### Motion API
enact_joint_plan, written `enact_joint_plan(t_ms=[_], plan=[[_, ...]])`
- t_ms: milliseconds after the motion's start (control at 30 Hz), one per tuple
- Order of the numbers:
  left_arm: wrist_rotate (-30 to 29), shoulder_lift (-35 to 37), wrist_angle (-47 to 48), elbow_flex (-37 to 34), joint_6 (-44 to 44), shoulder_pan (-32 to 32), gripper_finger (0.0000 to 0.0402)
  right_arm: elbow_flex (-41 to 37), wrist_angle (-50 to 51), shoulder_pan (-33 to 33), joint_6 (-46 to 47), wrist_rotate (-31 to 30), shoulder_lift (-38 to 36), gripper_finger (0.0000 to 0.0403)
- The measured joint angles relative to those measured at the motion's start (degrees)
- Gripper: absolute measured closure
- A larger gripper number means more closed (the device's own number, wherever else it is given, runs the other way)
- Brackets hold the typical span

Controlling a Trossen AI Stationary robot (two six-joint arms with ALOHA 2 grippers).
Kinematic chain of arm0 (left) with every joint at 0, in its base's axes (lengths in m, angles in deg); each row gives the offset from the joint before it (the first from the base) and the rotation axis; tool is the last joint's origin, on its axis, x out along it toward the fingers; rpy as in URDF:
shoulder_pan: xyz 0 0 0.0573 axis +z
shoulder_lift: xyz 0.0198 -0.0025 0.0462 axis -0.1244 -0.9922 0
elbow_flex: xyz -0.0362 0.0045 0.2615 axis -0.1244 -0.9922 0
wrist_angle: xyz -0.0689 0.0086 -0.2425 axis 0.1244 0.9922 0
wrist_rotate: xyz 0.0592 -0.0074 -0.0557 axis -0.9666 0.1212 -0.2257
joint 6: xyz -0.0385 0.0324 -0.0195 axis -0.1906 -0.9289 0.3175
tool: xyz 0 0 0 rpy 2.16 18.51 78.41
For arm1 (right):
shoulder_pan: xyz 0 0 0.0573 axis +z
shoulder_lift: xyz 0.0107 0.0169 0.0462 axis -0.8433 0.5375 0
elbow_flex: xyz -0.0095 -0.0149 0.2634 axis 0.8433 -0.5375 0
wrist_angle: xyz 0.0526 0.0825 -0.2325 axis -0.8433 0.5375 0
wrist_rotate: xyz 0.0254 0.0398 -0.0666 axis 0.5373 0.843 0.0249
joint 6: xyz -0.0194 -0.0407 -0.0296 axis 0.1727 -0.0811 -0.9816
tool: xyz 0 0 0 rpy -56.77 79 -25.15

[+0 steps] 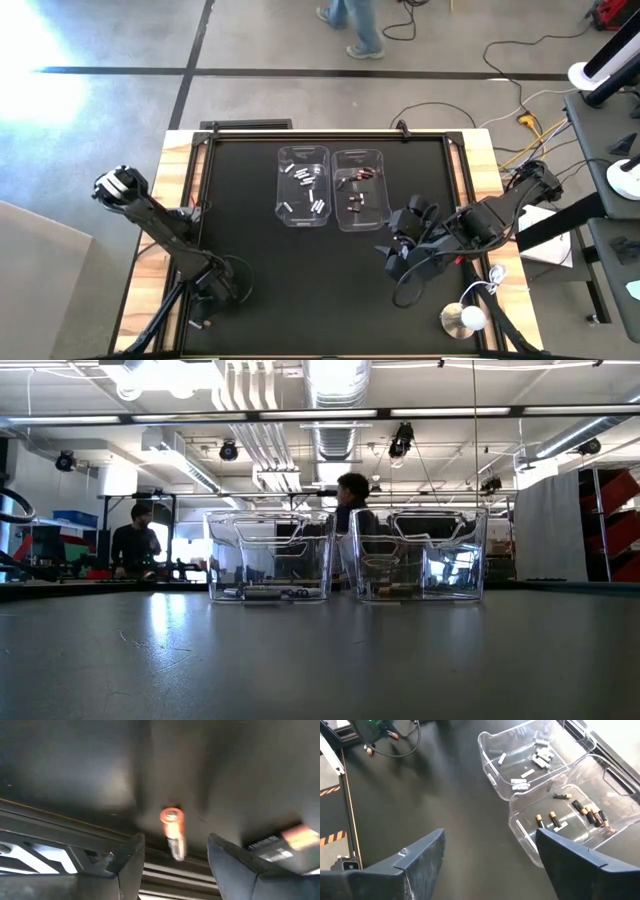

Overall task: Sort batteries
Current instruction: Put the black battery into the right transparent bin

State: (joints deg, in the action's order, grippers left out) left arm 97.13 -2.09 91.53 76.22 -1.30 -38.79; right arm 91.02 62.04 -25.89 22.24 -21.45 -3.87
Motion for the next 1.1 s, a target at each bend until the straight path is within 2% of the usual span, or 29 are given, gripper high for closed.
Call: enact_joint_plan(t_ms=[100, 200, 467, 700, 800, 967, 1100], plan=[[-0.07, -1.96, 0.06, -0.84, 0.01, 0.0, 0.022, 0.0, 0.0, 0.0, -0.01, -0.02, 0.0, 0.0105], [0.66, -4.69, -0.15, -1.03, -0.25, 0.07, 0.025, 0.0, -0.02, 0.0, -0.02, 0.0, 0.0, 0.0108], [-2.49, -9.88, 0.28, 2.3, -7.28, -0.13, 0.0374, 0.0, -0.02, 0.0, -0.14, 1.97, 0.0, 0.0099], [-4.53, -9.45, 0.89, 2.32, -7.92, -0.33, 0.0371, 1.91, 0.0, 0.0, -0.55, 5.07, -0.04, 0.0103], [-8.31, -7.61, 2.23, 3.54, -8.65, -0.42, 0.0367, 4.23, -0.08, 0.0, -2.71, 5.31, -0.11, 0.011], [-23.55, -3.49, 2.73, 6.62, -7.59, -0.28, 0.037, 6.48, -0.14, -0.03, -7.42, 5.19, -0.11, 0.012], [-30.85, -0.36, 3.71, 9.6, -7.01, -0.35, 0.037, 6.42, -1.66, -0.01, -10.16, 5.72, -0.07, 0.0124]])
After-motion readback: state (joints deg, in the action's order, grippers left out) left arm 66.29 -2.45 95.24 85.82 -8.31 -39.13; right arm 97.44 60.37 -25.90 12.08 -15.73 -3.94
